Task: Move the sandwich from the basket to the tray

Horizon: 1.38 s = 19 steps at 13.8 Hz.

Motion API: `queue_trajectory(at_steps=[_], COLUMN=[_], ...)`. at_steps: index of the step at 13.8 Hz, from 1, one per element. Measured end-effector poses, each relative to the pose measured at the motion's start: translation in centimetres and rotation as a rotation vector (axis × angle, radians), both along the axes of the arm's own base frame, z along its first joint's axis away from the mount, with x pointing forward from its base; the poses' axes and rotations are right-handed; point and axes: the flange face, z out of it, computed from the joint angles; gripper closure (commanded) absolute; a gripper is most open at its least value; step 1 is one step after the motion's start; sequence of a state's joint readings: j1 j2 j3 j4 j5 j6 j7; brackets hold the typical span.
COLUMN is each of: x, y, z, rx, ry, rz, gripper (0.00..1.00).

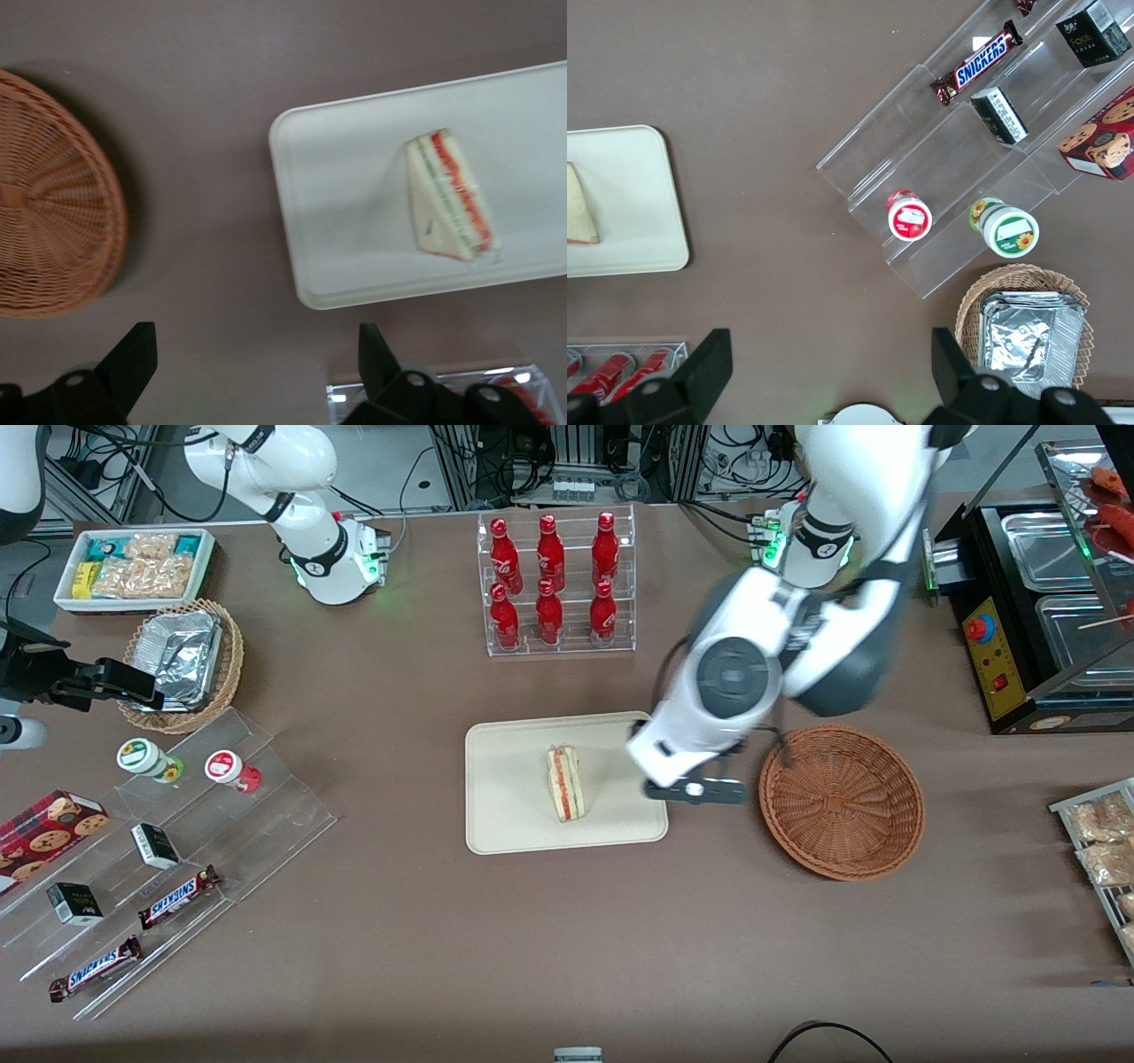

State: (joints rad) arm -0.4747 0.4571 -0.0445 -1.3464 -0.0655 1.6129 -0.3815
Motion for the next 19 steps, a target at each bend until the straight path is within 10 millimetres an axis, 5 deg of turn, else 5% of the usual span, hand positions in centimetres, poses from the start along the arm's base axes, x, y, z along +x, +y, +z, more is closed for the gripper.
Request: queue_trajectory(at_steps=[4,11,14,19], x=[0.2,-1.7,-2.9,-4.4], y=[9.5,22.8,25.8,28.1], z=[2.3,8.6,11.1,13.7], rx=[-0.034,-0.056,-0.056,-0.016], ry=[0.014,0.063,0.06,0.043], rz=[-0.08,-0.05,-0.015,0.003], gripper=[0.0,0.0,0.0,0.0])
